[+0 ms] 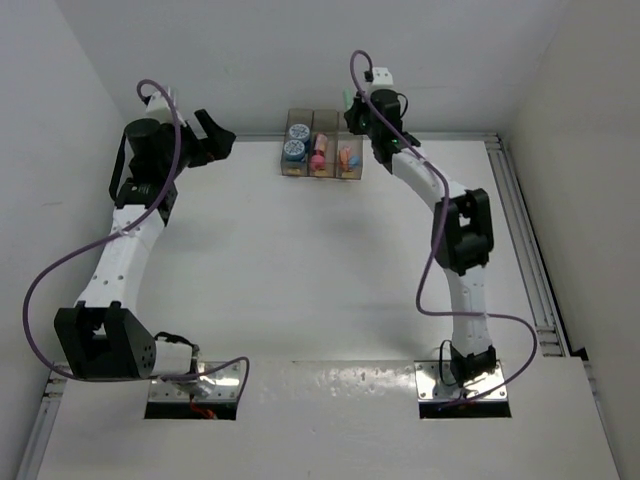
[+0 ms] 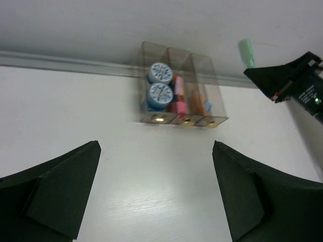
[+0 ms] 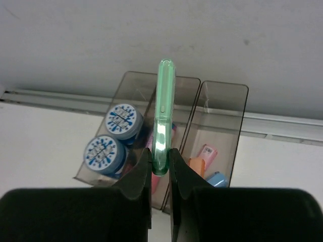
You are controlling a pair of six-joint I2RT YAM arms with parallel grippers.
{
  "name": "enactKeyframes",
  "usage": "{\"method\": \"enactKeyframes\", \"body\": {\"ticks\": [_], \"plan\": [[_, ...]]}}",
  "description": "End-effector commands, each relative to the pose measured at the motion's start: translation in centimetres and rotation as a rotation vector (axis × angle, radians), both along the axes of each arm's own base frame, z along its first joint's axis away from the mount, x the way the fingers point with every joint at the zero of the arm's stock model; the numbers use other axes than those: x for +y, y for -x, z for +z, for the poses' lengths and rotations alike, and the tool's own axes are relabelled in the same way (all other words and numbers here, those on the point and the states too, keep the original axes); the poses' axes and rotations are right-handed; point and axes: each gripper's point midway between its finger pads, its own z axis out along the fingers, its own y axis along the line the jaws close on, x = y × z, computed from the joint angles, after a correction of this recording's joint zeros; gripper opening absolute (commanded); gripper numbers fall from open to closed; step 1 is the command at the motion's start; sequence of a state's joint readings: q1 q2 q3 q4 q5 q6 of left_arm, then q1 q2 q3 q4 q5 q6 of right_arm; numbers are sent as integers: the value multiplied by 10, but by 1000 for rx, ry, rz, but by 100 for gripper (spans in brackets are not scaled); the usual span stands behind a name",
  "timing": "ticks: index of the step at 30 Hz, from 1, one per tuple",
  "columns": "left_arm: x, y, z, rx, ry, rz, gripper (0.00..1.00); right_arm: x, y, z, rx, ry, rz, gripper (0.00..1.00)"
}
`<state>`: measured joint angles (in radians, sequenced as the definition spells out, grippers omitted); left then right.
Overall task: Sort the stationery into containers
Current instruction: Place the stationery in the storage box, then reset both arms
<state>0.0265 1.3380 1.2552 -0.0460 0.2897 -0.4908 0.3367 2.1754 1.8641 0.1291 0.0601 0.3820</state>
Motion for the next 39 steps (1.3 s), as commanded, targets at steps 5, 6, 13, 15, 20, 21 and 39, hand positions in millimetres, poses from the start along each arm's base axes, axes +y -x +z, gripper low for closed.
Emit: {"method": "enactKeyframes", "body": {"ticks": [5,6,13,15,20,21,39], "plan": [[26,20,-42,151,-235,27,100,1,-57,-35,-38,5,-47,0],[26,20,-48,158,-233,24,100,0,-60,-47,-25,9,-53,0],[20,12,-72,182,-200,-4,100,-7,-59,-95,27,44,-87,0],[21,9,-79,204,-206,-8,100,-9,-60,-104,38,51,-99,14],[25,2,-89,287,-252,-23,100,-14,-61,-107,44,48,-100,53],[26,1,-91,308,-257,-20,100,-9,-60,-105,48,38,-74,59],[68,27,-117,369,-326,55,100,-164,150,2,227,105,33,95]]}}
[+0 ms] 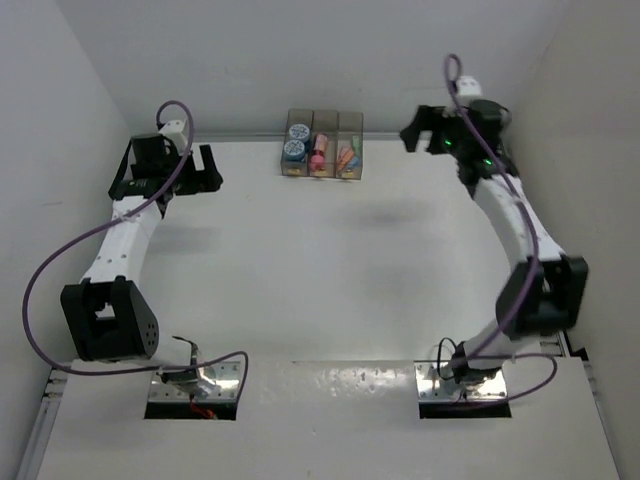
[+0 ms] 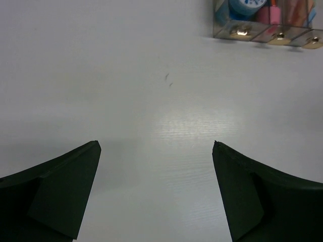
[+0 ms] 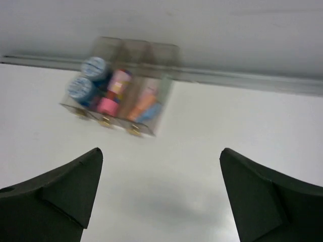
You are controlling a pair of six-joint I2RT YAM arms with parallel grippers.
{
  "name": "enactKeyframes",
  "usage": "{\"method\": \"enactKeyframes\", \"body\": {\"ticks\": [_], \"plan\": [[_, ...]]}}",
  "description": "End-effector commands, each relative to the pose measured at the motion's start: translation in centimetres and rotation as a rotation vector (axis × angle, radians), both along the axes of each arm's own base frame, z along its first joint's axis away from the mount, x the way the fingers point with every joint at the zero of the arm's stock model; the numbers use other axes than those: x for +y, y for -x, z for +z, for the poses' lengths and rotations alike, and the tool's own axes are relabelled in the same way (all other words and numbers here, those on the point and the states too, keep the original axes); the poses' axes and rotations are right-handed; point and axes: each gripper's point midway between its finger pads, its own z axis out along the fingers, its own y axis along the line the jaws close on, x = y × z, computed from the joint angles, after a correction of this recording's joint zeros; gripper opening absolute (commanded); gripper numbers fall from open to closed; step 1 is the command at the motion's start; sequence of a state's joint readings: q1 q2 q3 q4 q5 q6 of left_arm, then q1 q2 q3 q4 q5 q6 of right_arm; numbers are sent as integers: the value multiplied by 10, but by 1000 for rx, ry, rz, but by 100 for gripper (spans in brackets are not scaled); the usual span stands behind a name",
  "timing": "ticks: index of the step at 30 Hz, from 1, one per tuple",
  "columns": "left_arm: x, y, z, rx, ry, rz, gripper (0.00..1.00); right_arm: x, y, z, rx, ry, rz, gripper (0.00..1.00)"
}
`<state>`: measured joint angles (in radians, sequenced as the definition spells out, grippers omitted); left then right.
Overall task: Sort the stationery into containers
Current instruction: Reset both arms
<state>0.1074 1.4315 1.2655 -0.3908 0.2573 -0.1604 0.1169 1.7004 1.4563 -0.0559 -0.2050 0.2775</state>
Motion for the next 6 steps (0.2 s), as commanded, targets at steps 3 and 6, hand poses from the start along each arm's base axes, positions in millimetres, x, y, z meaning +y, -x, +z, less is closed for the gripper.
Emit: {"method": "enactKeyframes", "body": {"ticks": [3,6], "plan": [[27,20,-12,0,-80,87,100,-102,104,-85,229,68,-99,97],[31,27,-16,-4,-98,92,100,-115,132,-91,210,98,-108,98]]}}
